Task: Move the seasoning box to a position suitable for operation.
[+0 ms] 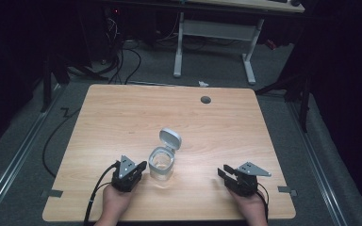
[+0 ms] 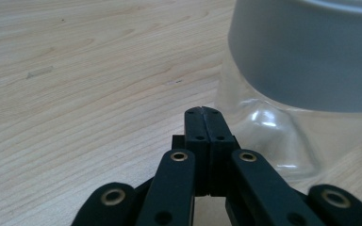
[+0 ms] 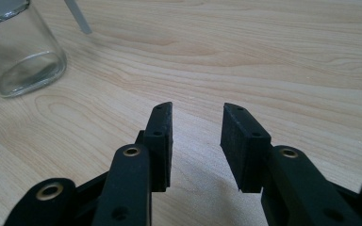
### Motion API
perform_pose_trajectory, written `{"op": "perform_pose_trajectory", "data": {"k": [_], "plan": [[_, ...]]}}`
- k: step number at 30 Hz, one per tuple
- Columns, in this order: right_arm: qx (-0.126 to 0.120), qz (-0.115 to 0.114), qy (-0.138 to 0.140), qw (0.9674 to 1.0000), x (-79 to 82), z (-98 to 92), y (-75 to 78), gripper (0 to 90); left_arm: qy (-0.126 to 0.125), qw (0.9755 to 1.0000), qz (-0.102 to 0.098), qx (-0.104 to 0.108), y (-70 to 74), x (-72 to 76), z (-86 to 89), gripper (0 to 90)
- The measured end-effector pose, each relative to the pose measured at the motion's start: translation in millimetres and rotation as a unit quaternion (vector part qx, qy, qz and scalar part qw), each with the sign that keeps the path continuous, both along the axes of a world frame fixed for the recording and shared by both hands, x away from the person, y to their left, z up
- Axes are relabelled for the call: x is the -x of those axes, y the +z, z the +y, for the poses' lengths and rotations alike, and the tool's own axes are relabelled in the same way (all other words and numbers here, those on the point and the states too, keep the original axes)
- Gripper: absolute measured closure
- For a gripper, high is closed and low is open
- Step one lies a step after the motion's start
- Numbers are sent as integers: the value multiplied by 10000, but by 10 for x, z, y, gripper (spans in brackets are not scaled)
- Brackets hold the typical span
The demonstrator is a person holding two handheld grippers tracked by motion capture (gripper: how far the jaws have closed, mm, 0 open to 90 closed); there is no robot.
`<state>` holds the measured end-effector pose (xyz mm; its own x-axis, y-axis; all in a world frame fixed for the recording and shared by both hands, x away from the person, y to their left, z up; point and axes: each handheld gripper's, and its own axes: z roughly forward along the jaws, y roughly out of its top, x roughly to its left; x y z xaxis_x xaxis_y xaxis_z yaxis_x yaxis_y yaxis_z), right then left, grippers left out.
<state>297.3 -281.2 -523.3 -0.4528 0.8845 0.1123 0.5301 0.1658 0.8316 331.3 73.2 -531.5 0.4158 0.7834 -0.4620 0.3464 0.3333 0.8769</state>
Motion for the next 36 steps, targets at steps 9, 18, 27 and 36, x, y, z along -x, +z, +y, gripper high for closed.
{"op": "perform_pose_trajectory", "data": {"k": [9, 18, 27, 36], "plan": [[35, -74, 32, 10000, 7, 15, 8, 720, -82, 10000, -28, -3, 13, 57, -25, 900], [81, -75, -48, 9999, -4, 47, -4, 672, -110, 9999, -49, 32, 33, 94, -34, 900], [13, -33, -92, 10000, -15, 28, -19, 660, -272, 9996, -86, 48, 62, 177, -90, 900], [99, -45, -52, 9999, -21, 31, -36, 632, -448, 9989, -104, 59, 67, 239, -185, 900]]}}
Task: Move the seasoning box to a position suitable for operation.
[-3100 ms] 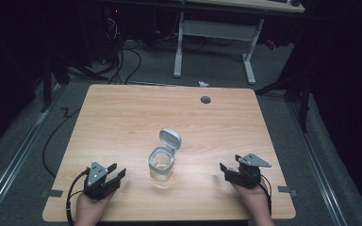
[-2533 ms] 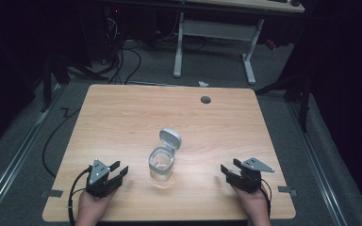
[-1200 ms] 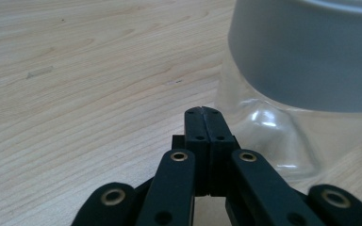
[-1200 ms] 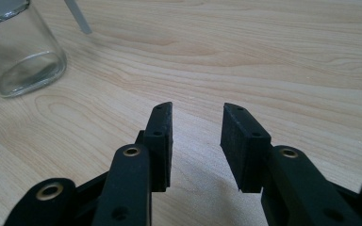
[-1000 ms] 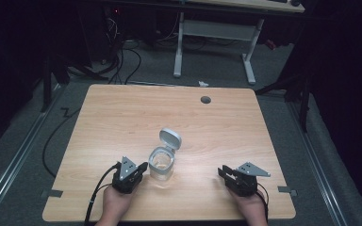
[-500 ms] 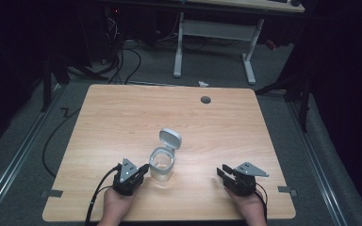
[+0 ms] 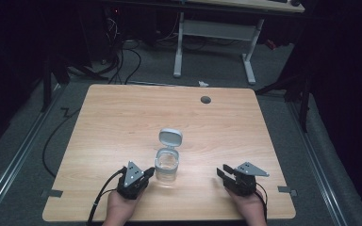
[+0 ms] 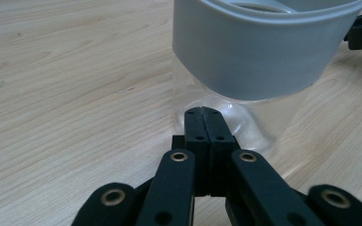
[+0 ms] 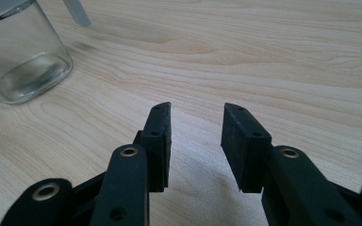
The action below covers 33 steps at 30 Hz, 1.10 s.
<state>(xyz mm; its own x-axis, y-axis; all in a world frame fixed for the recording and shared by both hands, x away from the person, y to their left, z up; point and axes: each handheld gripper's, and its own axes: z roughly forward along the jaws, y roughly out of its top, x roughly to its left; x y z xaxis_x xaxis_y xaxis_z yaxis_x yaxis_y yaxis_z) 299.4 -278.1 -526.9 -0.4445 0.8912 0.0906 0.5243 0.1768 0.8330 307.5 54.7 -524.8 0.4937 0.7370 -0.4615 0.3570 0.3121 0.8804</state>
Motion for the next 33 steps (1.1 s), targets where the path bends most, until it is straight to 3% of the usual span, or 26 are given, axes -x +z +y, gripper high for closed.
{"op": "perform_pose_trajectory", "data": {"k": [16, 25, 33], "plan": [[20, -11, 39, 10000, 8, 26, 9, 621, -184, 9998, -33, 2, 0, 60, -106, 900], [4, -44, 80, 10000, 6, 25, 19, 630, -206, 9998, -15, -30, -23, 76, -80, 892], [13, -303, 150, 9994, 7, 131, 105, 650, -350, 9994, -13, 45, -15, 221, -44, 880]]}}
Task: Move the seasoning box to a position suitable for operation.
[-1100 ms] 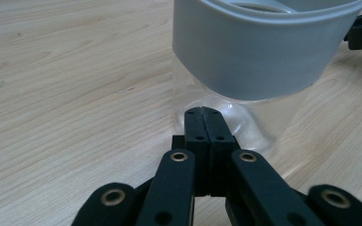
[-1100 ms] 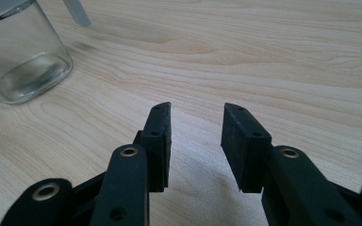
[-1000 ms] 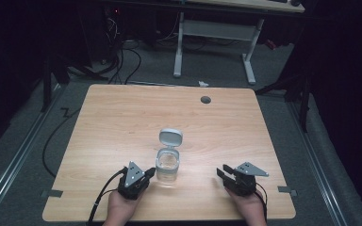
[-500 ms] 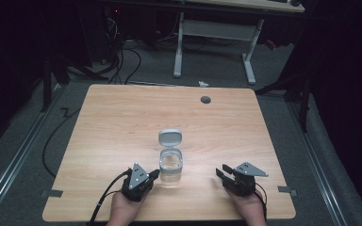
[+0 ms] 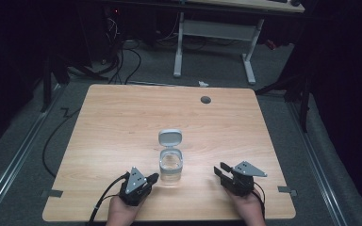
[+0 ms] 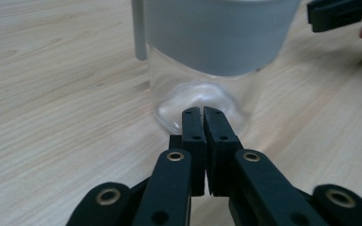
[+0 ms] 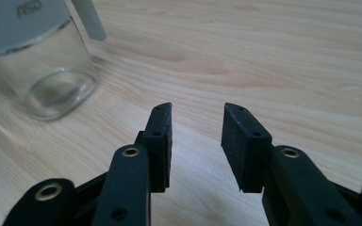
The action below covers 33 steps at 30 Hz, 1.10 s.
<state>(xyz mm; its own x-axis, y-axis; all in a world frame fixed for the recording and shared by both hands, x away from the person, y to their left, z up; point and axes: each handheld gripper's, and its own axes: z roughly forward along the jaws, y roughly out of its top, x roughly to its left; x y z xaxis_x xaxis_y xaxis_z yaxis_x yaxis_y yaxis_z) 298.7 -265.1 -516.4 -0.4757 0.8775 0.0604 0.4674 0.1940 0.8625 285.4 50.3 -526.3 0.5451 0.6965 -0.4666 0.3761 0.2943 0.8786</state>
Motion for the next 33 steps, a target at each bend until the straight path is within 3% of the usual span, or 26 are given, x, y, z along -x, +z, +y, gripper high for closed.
{"op": "perform_pose_trajectory", "data": {"k": [6, 10, 14, 16, 24, 33], "plan": [[27, -39, 58, 10000, -86, 281, 93, 759, -211, 9997, 45, 72, 7, 87, -64, 879], [126, -11, 118, 9999, -277, 514, 123, 865, -371, 9993, 47, 44, -1, 107, -155, 885], [130, -53, 202, 9997, -402, 623, 187, 886, -551, 9984, 112, 32, -12, 94, -294, 885], [127, -63, 271, 9995, -511, 707, 252, 885, -610, 9980, 112, -70, -42, 56, -382, 886], [152, -209, 318, 9992, -615, 851, 353, 863, -442, 9989, 141, -5, -46, -25, -356, 890], [129, -319, 436, 9985, -822, 980, 470, 897, -438, 9990, 63, 7, -71, -13, -358, 877]]}}
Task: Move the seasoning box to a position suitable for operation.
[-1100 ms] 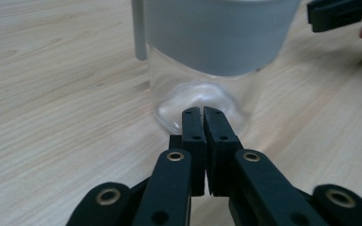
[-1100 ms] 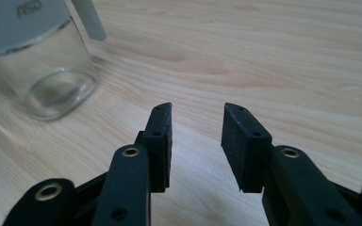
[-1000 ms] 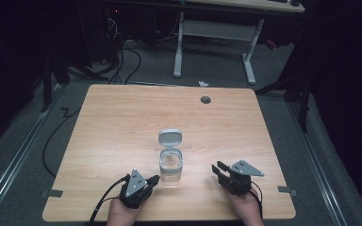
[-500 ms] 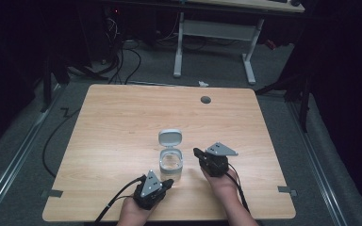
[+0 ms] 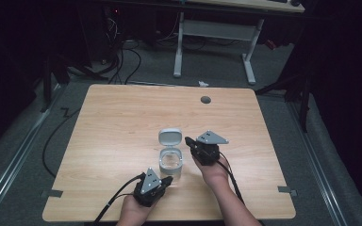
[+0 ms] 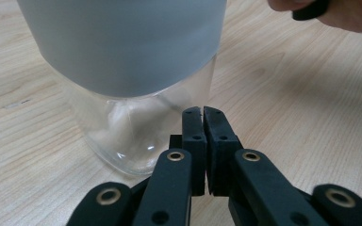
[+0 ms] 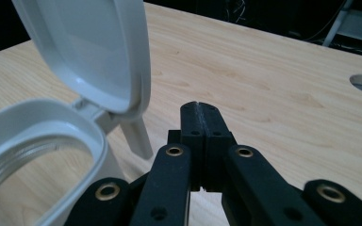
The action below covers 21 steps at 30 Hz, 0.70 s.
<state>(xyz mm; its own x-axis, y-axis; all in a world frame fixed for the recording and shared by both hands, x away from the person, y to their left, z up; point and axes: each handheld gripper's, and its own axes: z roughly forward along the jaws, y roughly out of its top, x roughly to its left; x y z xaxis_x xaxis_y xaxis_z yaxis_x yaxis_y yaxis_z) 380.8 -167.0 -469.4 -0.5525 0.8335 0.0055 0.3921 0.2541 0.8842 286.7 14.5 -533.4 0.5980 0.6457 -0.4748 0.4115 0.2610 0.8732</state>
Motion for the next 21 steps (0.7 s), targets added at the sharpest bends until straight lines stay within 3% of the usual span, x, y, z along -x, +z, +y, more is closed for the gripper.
{"op": "perform_pose_trajectory", "data": {"k": [9, 21], "plan": [[-185, -129, 81, 9997, -160, 130, 207, 897, 5, 10000, -1, 19, 2, 2, 10, 873], [-227, -184, 197, 9994, -79, 162, 239, 896, -2, 10000, 33, 62, 5, 5, 18, 867]]}}
